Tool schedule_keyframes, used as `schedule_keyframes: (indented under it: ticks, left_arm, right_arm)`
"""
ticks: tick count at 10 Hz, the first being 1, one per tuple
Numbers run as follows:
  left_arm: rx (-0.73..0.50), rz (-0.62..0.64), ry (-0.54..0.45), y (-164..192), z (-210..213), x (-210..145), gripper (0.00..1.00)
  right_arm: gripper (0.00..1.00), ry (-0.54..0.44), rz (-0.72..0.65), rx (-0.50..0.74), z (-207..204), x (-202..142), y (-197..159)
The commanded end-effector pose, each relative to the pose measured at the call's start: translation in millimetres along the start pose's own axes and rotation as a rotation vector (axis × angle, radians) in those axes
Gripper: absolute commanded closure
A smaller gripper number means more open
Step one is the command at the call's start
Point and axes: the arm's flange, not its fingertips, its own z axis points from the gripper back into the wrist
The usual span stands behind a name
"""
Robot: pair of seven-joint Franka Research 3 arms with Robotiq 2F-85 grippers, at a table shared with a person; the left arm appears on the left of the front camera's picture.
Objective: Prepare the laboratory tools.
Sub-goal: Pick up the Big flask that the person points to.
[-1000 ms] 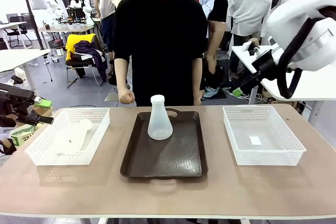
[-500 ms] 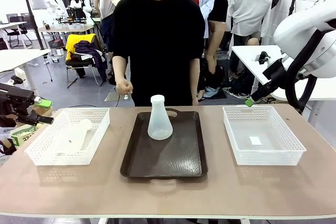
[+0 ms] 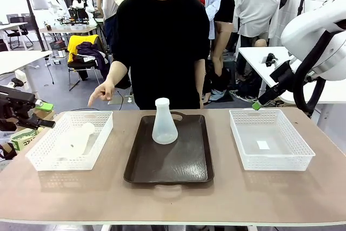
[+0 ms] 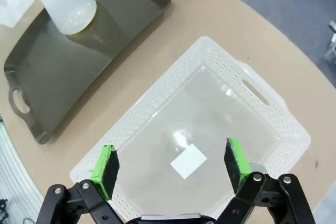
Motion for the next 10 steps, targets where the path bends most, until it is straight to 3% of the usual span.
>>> schedule_keyframes:
  ticks: [1,10]
  left_arm:
    - [-0.014,-0.002,-0.008,-1.6,2.6,1.9,0.0]
    - [0.0,0.0,0.0,0.0,0.0,0.0,0.0]
  right_arm:
    - [0.0,0.011,0.005,-0.003,-0.7,-0.2,-0.1]
    - [0.0,0.011,0.005,-0.003,-0.7,-0.2,-0.1]
